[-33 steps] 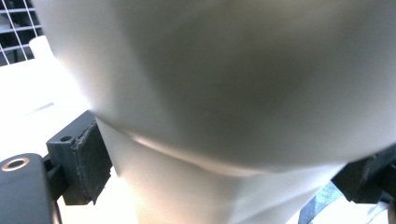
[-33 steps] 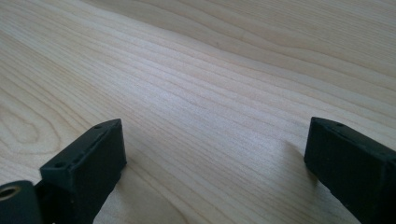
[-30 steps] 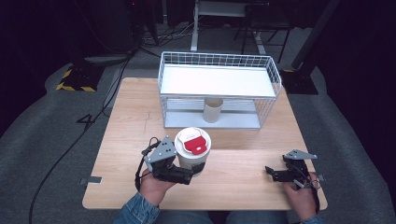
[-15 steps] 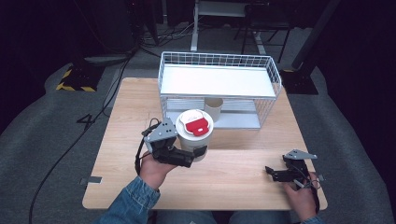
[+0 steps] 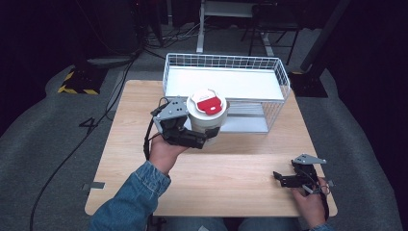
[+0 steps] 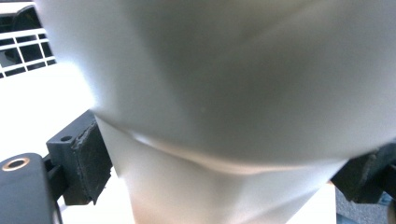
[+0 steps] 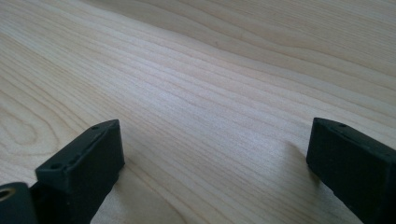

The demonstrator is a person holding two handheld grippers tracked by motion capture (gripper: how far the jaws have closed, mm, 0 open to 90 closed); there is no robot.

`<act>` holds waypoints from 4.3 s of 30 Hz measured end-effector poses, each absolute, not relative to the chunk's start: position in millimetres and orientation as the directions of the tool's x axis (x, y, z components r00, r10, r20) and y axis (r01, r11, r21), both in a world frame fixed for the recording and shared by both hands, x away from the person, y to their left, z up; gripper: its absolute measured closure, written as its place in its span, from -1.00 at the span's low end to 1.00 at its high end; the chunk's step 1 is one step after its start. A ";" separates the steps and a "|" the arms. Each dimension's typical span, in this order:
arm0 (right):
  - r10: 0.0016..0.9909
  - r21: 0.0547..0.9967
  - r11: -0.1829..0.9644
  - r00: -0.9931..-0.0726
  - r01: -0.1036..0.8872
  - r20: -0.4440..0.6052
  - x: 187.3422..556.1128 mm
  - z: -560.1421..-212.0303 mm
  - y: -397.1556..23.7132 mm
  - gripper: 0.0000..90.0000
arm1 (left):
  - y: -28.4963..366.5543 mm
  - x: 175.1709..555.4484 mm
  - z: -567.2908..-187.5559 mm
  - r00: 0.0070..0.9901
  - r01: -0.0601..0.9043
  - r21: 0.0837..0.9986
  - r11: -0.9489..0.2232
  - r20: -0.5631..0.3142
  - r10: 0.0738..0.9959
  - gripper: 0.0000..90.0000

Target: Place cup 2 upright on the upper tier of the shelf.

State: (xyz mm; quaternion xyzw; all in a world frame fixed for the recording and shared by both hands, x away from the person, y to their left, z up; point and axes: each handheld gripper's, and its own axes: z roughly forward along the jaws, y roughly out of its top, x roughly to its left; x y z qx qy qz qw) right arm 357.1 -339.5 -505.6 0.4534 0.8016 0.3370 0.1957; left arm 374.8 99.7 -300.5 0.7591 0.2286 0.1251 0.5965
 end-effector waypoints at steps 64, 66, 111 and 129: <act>0.859 0.719 0.358 -0.511 0.595 -0.005 357.1 -505.7 -339.4 -0.91 | 33.7 535.6 -260.7 0.708 0.242 0.966 -0.095 -0.108 0.698 -0.78; 0.859 0.719 0.358 -0.511 0.595 -0.005 357.1 -505.7 -339.4 -0.91 | 31.5 539.2 -262.6 0.700 0.250 0.963 -0.102 -0.107 0.706 -0.78; 0.859 0.719 0.359 -0.511 0.595 -0.005 357.2 -505.6 -339.4 -0.91 | 15.5 553.6 -290.6 0.633 0.294 0.946 -0.134 -0.088 0.769 -0.79; 0.859 0.719 0.359 -0.512 0.595 -0.005 357.6 -505.7 -339.1 -0.92 | 23.9 547.2 -285.9 0.629 0.292 0.949 -0.117 -0.098 0.771 -1.00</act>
